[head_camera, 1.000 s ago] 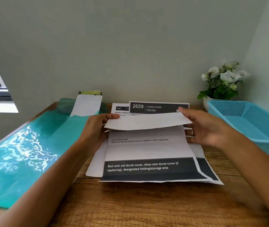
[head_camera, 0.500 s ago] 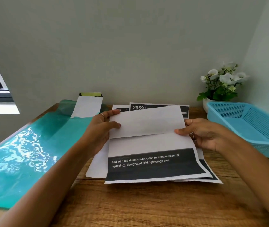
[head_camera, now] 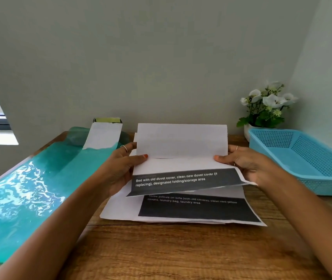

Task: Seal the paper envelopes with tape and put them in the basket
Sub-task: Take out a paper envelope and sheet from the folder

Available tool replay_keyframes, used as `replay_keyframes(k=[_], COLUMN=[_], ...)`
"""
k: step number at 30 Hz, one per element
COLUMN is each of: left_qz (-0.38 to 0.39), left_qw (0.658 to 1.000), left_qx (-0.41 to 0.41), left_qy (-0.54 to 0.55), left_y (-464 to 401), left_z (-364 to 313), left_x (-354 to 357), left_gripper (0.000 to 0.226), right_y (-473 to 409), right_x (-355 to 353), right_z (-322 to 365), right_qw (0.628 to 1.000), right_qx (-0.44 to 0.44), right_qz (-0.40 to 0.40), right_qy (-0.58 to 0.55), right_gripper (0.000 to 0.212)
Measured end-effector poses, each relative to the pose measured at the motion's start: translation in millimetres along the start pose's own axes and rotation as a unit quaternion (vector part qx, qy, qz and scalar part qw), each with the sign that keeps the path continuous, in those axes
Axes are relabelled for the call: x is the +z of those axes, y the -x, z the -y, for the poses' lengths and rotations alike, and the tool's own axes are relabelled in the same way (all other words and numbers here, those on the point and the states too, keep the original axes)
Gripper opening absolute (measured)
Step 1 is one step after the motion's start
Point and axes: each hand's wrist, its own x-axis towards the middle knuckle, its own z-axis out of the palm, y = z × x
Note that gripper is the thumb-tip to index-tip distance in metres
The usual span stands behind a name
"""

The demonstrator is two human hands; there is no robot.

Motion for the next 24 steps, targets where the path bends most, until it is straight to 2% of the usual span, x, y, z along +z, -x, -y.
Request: replay_keyframes(k=[9, 14, 17, 19, 22, 24], left_qz=[-0.01, -0.042, -0.05, -0.043, -0.038, -0.049], left_qw=[1.0, 0.996, 0.993, 0.994, 0.991, 0.989], left_qx=[-0.02, -0.079, -0.096, -0.099, -0.09, -0.079], left_qy=[0.021, 0.028, 0.044, -0.004, -0.091, -0.116], left_y=[0, 5, 9, 9, 9, 8], left_z=[-5, -7, -9, -9, -7, -6], left_x=[-6, -5, -3, -1, 3, 5], left_gripper=[0.034, 0.021, 0.023, 0.021, 0.021, 0.018], right_y=[0, 2, 3, 3, 6, 8], right_x=[1, 1, 3, 6, 4, -2], right_z=[-2, -4, -5, -5, 1, 8], right_qw=[0.998, 0.995, 0.997, 0.999, 0.997, 0.994], right_qx=[-0.012, -0.031, -0.05, -0.047, -0.034, -0.048], right_qz=[0.008, 0.018, 0.023, 0.025, 0.019, -0.01], right_qy=[-0.058, -0.094, -0.053, -0.004, 0.066, 0.1], right_gripper=[0.044, 0.016, 0.017, 0.028, 0.03, 0.039])
